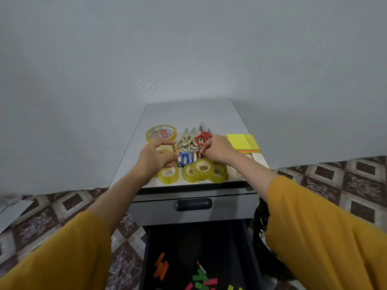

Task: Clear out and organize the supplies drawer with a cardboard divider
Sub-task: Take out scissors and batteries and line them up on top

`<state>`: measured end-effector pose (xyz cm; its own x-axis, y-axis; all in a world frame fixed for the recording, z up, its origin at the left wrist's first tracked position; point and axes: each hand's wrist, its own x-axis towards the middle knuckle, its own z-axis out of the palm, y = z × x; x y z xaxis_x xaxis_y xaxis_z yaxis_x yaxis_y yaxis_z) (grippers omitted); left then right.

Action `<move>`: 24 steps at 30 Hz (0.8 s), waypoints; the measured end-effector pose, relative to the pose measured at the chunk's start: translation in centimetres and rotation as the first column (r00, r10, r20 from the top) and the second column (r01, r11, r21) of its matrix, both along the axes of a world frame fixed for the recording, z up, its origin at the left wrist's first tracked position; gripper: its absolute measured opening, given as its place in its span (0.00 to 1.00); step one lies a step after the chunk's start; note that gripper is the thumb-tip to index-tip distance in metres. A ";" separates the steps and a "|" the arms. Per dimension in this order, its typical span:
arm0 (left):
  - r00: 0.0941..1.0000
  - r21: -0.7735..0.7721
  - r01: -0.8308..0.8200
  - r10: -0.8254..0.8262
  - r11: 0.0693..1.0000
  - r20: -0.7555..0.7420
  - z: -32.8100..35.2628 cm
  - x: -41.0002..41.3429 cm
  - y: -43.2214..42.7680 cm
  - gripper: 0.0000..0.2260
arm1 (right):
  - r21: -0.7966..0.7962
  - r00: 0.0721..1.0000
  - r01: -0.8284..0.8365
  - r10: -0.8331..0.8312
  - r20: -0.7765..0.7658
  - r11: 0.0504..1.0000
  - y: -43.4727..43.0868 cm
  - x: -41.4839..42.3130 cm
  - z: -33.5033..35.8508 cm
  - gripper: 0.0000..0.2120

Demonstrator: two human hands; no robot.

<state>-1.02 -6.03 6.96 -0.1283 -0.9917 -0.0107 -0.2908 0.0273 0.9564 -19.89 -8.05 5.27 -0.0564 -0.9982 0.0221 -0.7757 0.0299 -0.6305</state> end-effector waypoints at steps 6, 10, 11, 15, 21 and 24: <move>1.000 -0.015 0.004 -0.003 1.000 0.028 0.0 -0.3 -0.3 0.14 | -0.047 0.998 0.015 -0.012 0.056 0.999 0.2 -0.4 0.3 0.11; 0.999 -0.006 0.044 -0.043 0.999 0.023 0.5 -1.5 -0.8 0.14 | -0.079 0.994 0.032 -0.024 0.111 0.996 0.8 -1.5 0.9 0.11; 0.998 0.003 0.058 -0.058 0.998 0.030 0.7 -1.9 -0.9 0.14 | -0.088 0.992 0.038 -0.028 0.119 0.995 1.0 -1.8 1.1 0.11; 0.987 0.060 0.095 -0.102 0.994 0.126 1.5 -4.4 -1.8 0.14 | -0.113 0.990 0.053 -0.038 0.137 0.992 1.5 -3.4 1.4 0.10; 0.913 0.037 0.117 -0.122 0.992 0.389 1.3 -8.0 -2.8 0.11 | -0.156 0.988 0.071 -0.048 0.148 0.985 1.9 -4.6 1.9 0.08; 0.870 0.042 0.137 -0.141 0.990 0.472 1.3 -8.8 -3.4 0.11 | -0.156 0.988 0.056 -0.032 0.152 0.986 2.0 -4.8 1.7 0.07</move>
